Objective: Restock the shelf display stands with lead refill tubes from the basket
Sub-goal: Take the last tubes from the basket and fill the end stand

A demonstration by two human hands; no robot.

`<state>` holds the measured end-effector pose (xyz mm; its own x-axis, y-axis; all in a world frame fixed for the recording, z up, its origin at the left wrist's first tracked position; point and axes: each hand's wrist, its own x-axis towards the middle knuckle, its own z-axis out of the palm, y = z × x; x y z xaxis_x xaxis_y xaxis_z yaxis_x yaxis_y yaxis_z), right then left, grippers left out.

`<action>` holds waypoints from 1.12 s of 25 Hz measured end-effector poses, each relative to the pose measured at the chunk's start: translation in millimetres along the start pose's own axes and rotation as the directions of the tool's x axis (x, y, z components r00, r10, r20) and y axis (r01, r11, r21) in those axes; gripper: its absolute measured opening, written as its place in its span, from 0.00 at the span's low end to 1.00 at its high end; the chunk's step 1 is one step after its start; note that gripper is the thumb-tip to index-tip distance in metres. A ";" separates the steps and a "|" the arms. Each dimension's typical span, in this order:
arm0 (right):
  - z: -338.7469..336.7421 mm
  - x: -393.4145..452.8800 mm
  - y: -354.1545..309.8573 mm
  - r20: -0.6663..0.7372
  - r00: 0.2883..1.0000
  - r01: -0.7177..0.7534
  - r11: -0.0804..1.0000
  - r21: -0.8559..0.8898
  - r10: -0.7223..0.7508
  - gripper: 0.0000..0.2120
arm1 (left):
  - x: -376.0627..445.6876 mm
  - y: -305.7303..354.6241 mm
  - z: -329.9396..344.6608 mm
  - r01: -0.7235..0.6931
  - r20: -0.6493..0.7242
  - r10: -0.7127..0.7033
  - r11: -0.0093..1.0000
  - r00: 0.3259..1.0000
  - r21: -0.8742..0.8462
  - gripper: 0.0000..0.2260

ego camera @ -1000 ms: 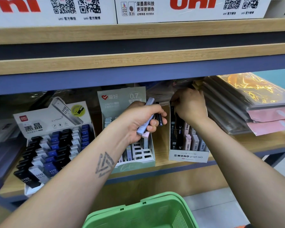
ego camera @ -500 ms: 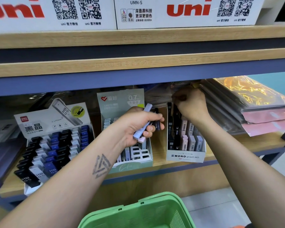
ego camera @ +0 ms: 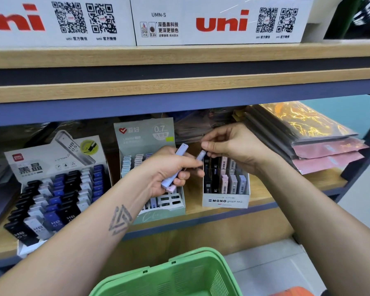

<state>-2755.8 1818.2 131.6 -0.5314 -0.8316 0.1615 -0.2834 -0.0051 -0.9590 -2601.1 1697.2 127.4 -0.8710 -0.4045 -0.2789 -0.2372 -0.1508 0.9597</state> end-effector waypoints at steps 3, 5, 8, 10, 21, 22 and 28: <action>-9.0 -2.3 1.0 0.001 1.000 -0.025 0.995 0.096 0.025 0.08 | 2.6 -0.3 -4.5 -0.017 -0.026 0.016 0.999 1.000 -0.040 0.12; -13.4 -2.7 2.2 0.005 1.000 -0.007 0.994 0.107 0.007 0.09 | 4.5 0.2 -5.0 -0.017 -0.012 0.016 0.996 1.000 -0.084 0.12; -20.0 -4.5 2.0 -0.011 0.999 0.042 0.998 0.057 -0.042 0.10 | 9.1 -0.1 -6.0 -0.041 -0.032 0.037 0.988 0.999 -0.151 0.11; -23.4 -5.3 2.6 -0.016 0.998 0.066 0.998 -0.014 -0.066 0.11 | 11.6 -1.3 -6.8 -0.090 -0.104 0.078 0.989 0.991 -0.114 0.11; -26.2 -3.8 0.0 -0.064 0.989 0.133 0.991 0.014 -0.132 0.10 | 13.4 0.0 2.3 -0.078 -0.105 0.061 0.983 0.993 -0.164 0.05; -27.9 -1.1 -0.8 -0.112 0.981 0.157 0.987 -0.033 -0.160 0.09 | 14.8 0.8 2.4 -0.065 -0.101 0.048 0.983 0.994 -0.172 0.06; -31.5 29.4 8.3 -0.243 0.858 0.145 0.667 -0.730 -0.453 0.09 | 22.7 9.3 -5.1 -0.092 -0.139 0.062 0.971 0.988 -0.221 0.15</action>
<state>-2798.9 1811.2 135.8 -0.5215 -0.5763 0.6292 -0.8495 0.2814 -0.4463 -2620.9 1682.0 129.8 -0.8158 -0.5344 -0.2211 -0.0549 -0.3090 0.9495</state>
